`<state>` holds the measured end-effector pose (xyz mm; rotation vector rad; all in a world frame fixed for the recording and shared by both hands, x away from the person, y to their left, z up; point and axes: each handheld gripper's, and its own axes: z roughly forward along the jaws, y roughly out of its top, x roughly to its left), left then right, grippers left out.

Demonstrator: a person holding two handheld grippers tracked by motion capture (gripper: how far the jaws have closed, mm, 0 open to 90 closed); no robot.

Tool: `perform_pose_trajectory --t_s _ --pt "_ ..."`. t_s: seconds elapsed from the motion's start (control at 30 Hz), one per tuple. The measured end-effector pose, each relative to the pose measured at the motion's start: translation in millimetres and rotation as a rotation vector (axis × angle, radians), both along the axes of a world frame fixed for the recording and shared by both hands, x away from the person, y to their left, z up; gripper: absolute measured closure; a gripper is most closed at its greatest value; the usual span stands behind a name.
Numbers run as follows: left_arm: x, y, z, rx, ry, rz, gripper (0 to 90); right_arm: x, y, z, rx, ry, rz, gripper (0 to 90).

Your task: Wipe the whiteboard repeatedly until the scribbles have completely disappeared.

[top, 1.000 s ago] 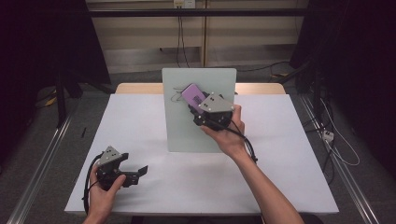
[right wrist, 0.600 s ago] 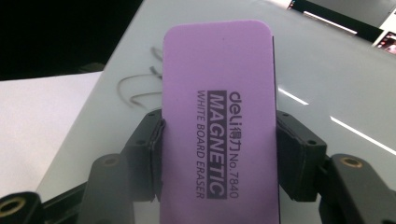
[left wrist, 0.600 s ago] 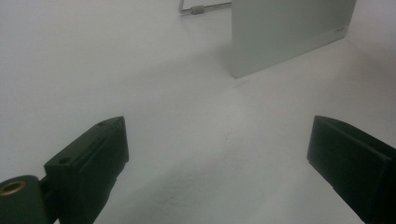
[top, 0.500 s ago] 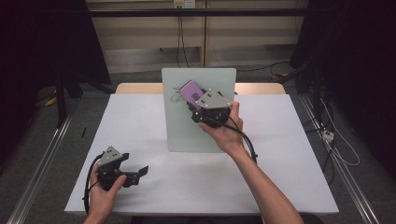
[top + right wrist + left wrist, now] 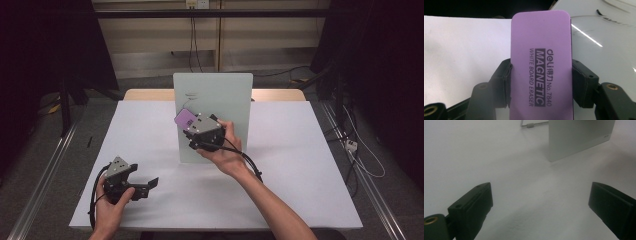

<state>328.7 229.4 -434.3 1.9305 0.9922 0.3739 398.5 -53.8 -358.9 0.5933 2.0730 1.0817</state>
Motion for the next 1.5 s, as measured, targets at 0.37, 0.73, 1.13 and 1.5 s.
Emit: perform_pose_trajectory --t_s 0.37,0.73,1.13,1.5 --pt "-0.2 -0.2 -0.1 -0.001 -0.001 -0.002 5.4 7.1 -28.1 29.7 0.065 -0.084 -0.072 41.4" --pt "0.2 -0.7 -0.4 0.004 -0.001 0.003 5.4 15.5 -41.9 55.2 0.065 -0.141 -0.125 41.4" --pt "-0.6 -0.2 0.5 -0.001 -0.005 -0.004 5.4 8.7 5.6 20.4 -0.002 -0.037 -0.019 41.4" --pt "-0.2 0.0 0.1 -0.001 -0.002 -0.005 5.4 6.9 14.2 15.8 -0.02 -0.027 -0.001 41.4"
